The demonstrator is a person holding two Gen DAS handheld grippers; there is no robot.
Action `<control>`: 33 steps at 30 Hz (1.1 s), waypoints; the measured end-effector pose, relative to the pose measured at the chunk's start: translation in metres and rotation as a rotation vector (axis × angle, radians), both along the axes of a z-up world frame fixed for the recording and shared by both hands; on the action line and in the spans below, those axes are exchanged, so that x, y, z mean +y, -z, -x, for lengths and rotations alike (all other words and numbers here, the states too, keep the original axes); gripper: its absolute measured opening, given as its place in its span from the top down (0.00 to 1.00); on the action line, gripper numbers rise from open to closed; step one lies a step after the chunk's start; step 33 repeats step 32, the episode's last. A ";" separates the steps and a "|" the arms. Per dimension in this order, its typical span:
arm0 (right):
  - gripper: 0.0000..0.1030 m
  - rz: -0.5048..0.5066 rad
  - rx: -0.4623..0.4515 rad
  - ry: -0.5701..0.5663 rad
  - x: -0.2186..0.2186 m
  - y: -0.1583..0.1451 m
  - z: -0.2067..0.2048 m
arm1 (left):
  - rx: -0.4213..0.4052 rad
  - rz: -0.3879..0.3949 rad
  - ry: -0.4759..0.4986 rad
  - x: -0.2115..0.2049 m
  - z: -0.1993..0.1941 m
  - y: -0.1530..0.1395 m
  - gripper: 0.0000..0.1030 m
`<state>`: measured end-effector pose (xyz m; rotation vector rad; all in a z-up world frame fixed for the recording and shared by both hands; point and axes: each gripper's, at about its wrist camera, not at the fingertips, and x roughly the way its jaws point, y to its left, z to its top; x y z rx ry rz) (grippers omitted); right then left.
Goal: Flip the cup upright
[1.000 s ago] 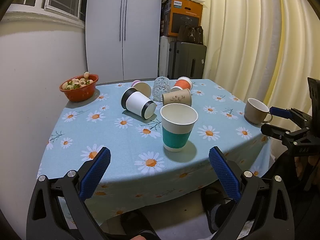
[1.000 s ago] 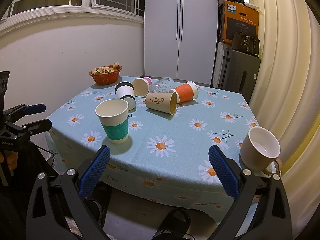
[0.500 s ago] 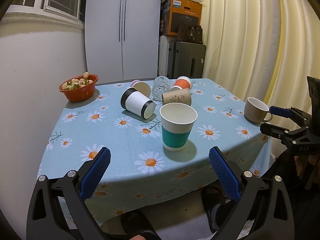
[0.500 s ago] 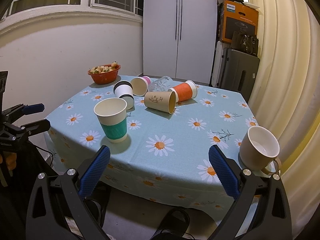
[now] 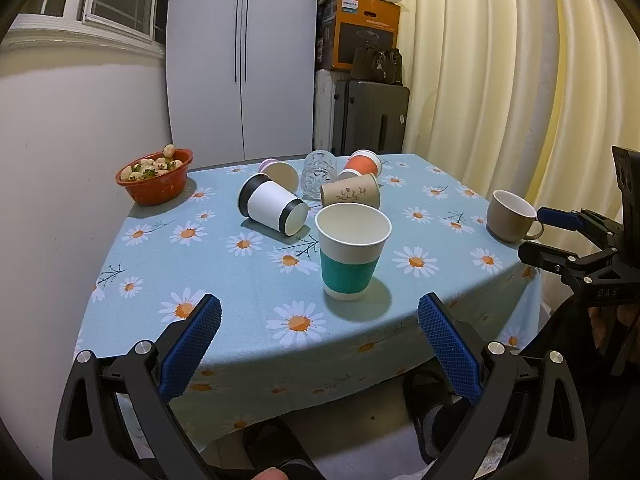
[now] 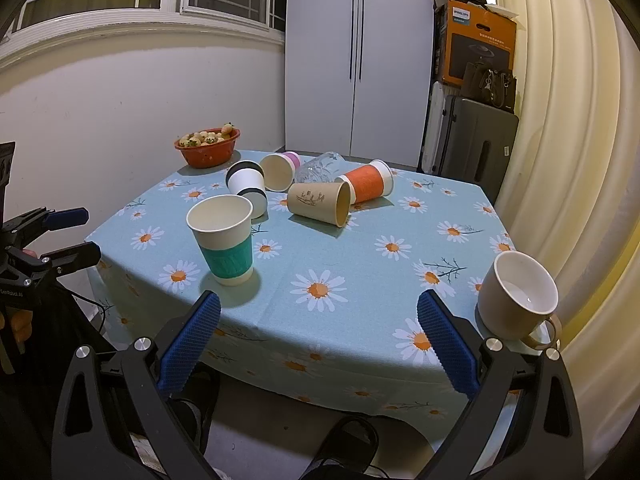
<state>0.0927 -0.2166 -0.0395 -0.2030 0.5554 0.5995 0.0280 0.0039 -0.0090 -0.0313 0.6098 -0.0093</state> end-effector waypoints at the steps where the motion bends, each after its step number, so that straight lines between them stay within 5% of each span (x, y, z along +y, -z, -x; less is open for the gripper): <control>1: 0.05 0.000 0.001 0.000 0.000 0.000 0.000 | 0.001 0.000 0.000 0.000 0.000 0.000 0.06; 33: 0.05 0.005 0.004 0.008 -0.004 0.001 -0.002 | 0.010 0.010 0.003 0.000 0.000 0.002 0.06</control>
